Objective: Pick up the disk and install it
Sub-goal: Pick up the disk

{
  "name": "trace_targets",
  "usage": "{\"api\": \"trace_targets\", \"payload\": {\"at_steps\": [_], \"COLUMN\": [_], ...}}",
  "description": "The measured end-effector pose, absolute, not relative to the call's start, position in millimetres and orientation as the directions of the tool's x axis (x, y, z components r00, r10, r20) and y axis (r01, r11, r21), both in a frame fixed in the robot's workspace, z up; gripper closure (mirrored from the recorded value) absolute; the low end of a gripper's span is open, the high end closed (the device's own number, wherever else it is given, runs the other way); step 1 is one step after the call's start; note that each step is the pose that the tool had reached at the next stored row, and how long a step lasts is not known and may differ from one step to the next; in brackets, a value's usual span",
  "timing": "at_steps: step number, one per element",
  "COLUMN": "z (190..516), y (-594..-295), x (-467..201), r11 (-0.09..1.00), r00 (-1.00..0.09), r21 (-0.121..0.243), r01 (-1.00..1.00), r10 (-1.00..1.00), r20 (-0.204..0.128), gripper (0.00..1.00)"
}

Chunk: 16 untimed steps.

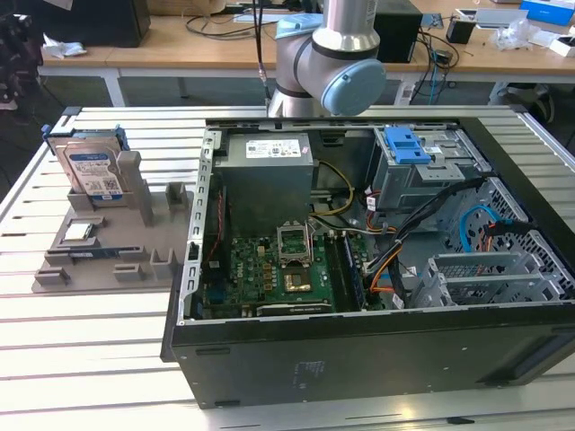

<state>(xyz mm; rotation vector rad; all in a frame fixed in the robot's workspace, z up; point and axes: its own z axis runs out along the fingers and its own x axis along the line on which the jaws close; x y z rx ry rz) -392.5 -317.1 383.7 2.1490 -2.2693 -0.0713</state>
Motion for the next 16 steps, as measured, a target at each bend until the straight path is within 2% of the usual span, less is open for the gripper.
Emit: {"api": "trace_targets", "payload": {"at_steps": [1, 2, 16], "z": [383.7, 383.7, 372.9], "y": [-317.1, -317.1, -307.5], "x": [-392.6, -392.5, -375.2], "r11": [0.054, 0.054, 0.054], "r00": [-0.055, -0.055, -0.055], "r21": [0.044, 0.044, 0.045], "r01": [-0.998, -0.998, -0.998], "r10": [-0.998, -0.998, -0.998], "r20": [-0.020, -0.020, -0.017], "gripper": [0.53, 0.46, 0.46]}}
